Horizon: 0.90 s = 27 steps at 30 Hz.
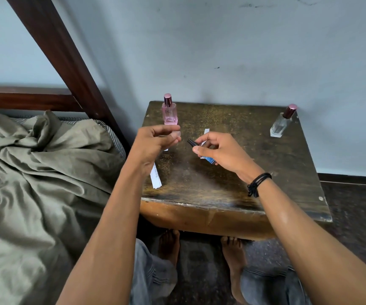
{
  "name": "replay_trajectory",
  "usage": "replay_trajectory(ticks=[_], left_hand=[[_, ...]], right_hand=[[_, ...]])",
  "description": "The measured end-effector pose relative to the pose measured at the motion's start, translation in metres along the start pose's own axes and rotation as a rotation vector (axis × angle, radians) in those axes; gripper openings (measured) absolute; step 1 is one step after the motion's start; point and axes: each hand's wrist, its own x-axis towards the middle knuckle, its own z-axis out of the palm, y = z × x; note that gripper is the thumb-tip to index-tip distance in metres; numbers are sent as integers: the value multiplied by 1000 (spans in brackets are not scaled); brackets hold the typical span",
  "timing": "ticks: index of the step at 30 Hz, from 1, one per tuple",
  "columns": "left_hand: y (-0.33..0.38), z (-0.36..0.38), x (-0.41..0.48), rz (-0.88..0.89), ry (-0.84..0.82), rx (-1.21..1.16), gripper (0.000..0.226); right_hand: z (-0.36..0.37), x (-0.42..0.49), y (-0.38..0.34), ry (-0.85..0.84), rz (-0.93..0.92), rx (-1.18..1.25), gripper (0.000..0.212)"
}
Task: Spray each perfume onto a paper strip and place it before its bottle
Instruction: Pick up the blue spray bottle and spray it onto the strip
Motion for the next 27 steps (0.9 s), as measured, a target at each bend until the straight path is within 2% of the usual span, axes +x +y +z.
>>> replay_trajectory(ticks=[9,16,27], left_hand=[[1,6,-1,-16,-120,105,22],[0,5,0,4,-113,266,19],[8,7,-1,18,-155,339,19]], right_hand=[[2,1,1,-3,6,-42,22],[3,2,1,5,-6,-68,21],[0,-3,-6,57,-35,-53,23]])
